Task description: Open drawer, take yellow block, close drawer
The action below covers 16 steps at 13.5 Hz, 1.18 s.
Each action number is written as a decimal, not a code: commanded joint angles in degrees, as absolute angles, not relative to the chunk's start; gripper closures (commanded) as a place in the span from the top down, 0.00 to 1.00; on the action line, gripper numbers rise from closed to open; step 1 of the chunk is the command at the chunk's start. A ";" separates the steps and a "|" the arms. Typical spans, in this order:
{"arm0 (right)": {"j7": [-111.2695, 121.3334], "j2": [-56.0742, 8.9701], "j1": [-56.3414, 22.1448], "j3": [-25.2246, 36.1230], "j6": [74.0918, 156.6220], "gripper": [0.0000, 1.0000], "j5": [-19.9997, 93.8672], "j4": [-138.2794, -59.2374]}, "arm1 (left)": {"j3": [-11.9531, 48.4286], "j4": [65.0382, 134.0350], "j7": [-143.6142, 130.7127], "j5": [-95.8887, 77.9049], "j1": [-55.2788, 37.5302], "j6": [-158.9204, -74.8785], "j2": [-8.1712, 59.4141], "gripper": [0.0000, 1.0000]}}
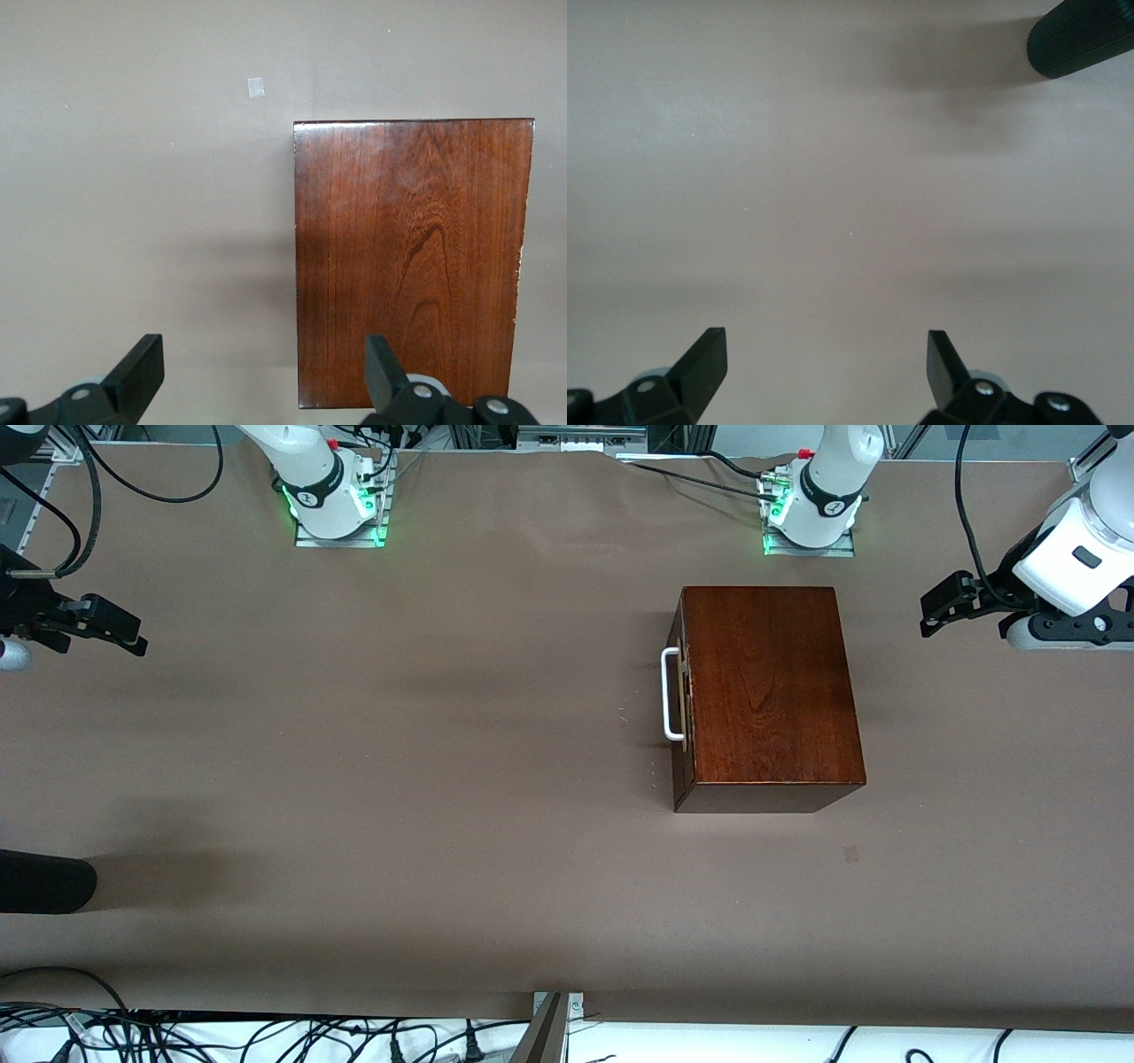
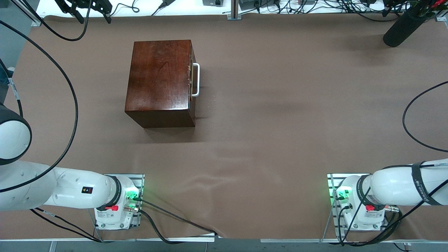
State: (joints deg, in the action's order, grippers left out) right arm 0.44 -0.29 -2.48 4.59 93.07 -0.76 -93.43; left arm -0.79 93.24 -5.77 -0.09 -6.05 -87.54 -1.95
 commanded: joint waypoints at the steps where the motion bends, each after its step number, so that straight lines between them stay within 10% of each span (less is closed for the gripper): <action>1: -0.35 -0.09 -2.46 4.57 92.02 1.00 -1.06 -92.37 | -0.62 95.70 -3.26 0.35 -5.54 -90.68 -4.04 1.00; 16: -0.09 0.09 -2.46 4.48 91.76 1.00 -1.49 -92.37 | -0.62 95.01 -3.87 0.26 -5.54 -88.59 -3.96 1.00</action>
